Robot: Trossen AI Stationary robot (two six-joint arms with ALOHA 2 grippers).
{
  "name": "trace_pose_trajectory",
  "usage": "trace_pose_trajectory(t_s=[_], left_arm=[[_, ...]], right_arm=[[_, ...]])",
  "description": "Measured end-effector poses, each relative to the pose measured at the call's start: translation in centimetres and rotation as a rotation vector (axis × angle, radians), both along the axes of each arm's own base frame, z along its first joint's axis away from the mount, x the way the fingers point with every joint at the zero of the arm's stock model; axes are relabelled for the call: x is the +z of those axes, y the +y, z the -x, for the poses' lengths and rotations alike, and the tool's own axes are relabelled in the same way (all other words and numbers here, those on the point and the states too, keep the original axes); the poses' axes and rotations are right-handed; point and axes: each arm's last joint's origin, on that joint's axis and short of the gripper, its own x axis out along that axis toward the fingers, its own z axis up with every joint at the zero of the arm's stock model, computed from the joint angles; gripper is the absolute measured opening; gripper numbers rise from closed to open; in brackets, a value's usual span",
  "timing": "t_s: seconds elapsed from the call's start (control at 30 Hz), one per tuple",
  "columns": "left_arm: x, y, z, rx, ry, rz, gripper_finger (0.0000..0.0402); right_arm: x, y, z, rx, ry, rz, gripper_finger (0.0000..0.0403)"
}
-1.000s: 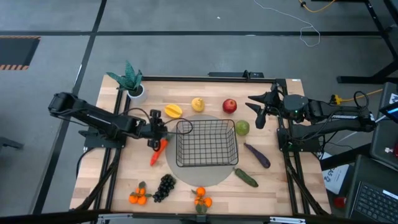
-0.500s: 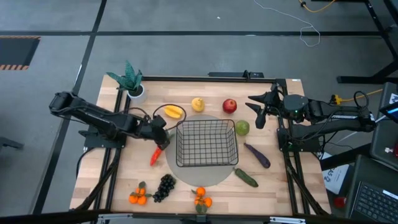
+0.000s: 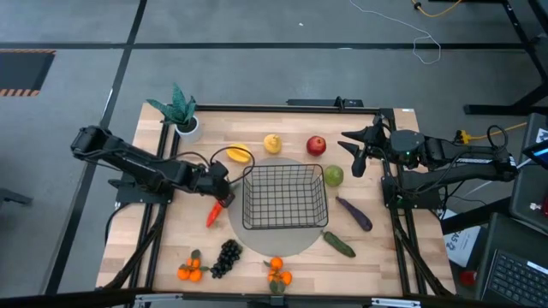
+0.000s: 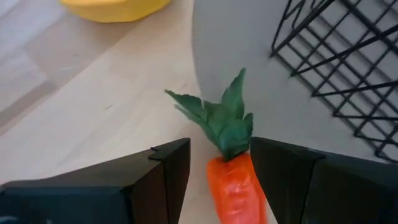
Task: Build produce basket
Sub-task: Put the orange carrot into the wire basket
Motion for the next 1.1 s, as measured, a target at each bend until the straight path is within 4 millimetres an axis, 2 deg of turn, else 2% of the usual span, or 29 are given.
trace_pose_trajectory(t_s=[0.3, 0.43, 0.7, 1.1], left_arm=[[-2.7, 0.2, 0.8, -0.004, -0.055, 0.021, 0.0157], [-2.9, 0.1, 0.5, -0.01, -0.113, 0.03, 0.0157], [-3.1, 0.0, 0.4, -0.057, -0.101, 0.038, 0.0157], [-5.3, 0.5, -0.7, -0.053, -0.025, -0.002, 0.0157]], right_arm=[[0.0, 0.0, 0.0, 0.0, 0.0, 0.001, 0.015], [0.0, 0.0, 0.0, 0.0, 0.001, 0.002, 0.015], [0.0, 0.0, 0.0, 0.001, 0.001, 0.002, 0.015], [0.0, 0.0, 0.0, 0.0, 0.001, 0.002, 0.015]])
